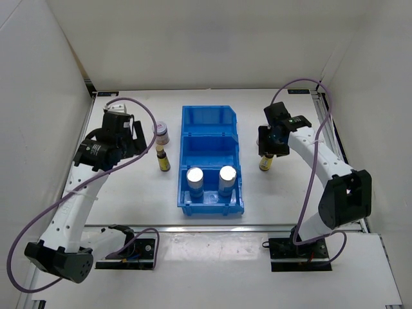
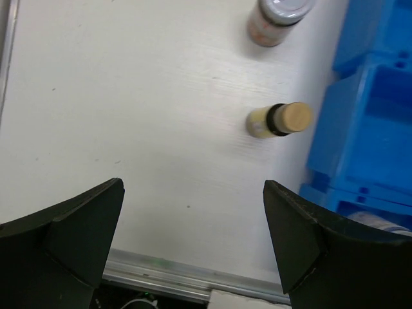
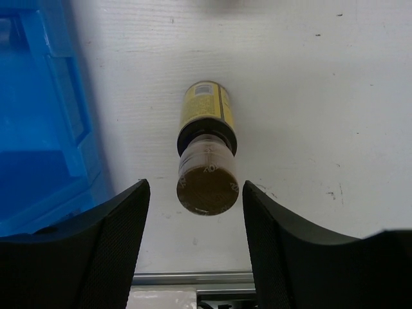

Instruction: Organize the condiment bottles

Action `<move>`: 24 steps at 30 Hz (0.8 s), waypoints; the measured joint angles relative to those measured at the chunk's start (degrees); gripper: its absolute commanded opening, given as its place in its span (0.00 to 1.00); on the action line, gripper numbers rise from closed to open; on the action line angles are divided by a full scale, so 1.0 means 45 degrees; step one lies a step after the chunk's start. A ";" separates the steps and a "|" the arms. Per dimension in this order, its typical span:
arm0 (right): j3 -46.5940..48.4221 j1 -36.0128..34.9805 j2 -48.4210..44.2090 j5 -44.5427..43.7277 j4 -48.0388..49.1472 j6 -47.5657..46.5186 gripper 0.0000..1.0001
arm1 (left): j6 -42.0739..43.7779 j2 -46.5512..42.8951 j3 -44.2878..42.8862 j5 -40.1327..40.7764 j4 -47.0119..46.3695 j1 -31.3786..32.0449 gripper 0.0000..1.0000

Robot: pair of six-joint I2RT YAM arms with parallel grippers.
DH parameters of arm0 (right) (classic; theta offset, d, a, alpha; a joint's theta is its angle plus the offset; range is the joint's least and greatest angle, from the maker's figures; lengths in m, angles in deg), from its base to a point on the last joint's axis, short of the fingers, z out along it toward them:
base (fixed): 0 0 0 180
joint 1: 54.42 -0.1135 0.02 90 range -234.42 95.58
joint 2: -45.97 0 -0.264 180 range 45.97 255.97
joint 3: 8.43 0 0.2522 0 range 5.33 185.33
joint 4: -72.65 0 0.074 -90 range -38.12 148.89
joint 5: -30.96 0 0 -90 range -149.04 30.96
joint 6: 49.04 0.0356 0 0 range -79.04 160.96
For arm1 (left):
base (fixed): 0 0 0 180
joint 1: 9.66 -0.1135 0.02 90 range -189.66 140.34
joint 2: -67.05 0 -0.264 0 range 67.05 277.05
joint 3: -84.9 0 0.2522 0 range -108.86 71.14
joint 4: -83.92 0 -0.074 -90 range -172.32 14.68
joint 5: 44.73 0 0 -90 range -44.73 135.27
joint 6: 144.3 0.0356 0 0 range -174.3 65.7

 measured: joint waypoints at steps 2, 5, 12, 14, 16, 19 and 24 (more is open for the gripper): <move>0.0000 0.0000 0.0063 -0.0083 0.0034 -0.0005 0.61 | 0.0287 -0.0053 0.0423 0.0146 -0.0005 -0.0325 1.00; 0.0000 0.0005 0.0141 -0.0155 0.0073 0.0005 0.59 | 0.0593 -0.0296 0.1166 0.0233 -0.0228 -0.0617 1.00; 0.0078 0.0107 0.0461 -0.0393 0.0243 -0.0049 0.48 | 0.0923 -0.1433 0.2147 0.0267 -0.0709 -0.0719 1.00; 0.0117 0.0180 0.0578 -0.0432 0.0267 -0.0068 0.42 | 0.0981 -0.1787 0.2263 0.0272 -0.0816 -0.0719 1.00; 0.0223 0.0194 0.0699 -0.0442 0.0272 -0.0049 0.35 | 0.1015 -0.2040 0.2370 0.0277 -0.0952 -0.0719 1.00; 0.0345 0.0219 0.0826 -0.0466 0.0291 -0.0087 0.25 | 0.1044 -0.2225 0.2501 0.0282 -0.1025 -0.0719 1.00; 0.0578 0.0238 0.1030 -0.0457 0.0272 -0.0102 0.08 | 0.1044 -0.2215 0.2618 0.0296 -0.1146 -0.0724 1.00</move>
